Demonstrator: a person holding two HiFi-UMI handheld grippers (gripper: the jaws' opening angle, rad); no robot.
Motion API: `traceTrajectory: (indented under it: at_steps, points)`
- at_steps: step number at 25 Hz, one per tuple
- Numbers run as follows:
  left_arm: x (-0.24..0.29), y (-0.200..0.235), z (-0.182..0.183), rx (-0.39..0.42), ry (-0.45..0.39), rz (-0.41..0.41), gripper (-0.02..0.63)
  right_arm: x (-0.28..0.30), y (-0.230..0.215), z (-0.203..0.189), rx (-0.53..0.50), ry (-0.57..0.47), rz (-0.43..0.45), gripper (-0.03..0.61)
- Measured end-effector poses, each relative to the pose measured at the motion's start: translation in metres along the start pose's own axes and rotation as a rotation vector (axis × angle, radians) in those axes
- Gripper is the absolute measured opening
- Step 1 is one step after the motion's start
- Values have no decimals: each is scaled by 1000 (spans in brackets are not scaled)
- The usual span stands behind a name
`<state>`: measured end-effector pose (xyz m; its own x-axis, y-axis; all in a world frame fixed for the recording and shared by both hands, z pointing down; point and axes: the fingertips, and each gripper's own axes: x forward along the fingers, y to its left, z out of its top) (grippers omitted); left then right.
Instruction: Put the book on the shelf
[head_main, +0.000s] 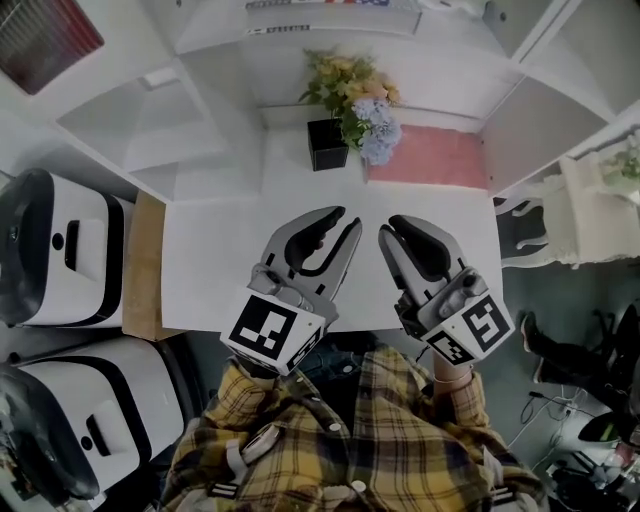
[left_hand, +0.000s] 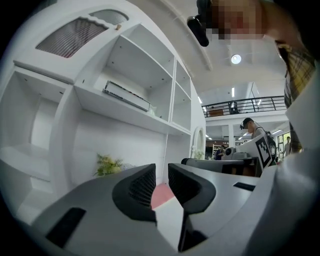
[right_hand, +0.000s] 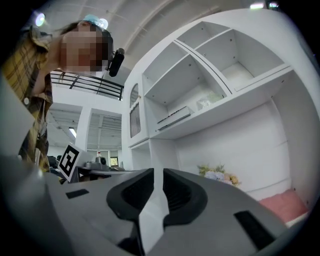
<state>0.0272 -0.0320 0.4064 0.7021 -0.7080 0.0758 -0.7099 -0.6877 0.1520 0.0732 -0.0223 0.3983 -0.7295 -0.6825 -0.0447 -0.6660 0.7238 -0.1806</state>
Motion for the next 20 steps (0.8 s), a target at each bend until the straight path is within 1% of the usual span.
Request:
traceTrajectory:
  at_steps: [5, 9, 13, 17, 20]
  points:
    - [-1, -14, -24, -30, 43, -29, 69, -7, 10, -21, 29, 33, 19, 43]
    - [-4, -21, -44, -28, 82, -40, 55, -12, 10, -33, 34, 54, 19, 28]
    - [-7, -26, -58, -48, 94, -55, 37, -17, 7, -43, 40, 79, 16, 18]
    - [-9, -30, -67, -34, 103, -64, 29, -20, 10, -47, 84, 69, 56, 17]
    - [-9, -31, -67, -51, 93, -58, 25, -22, 9, -50, 99, 73, 67, 17]
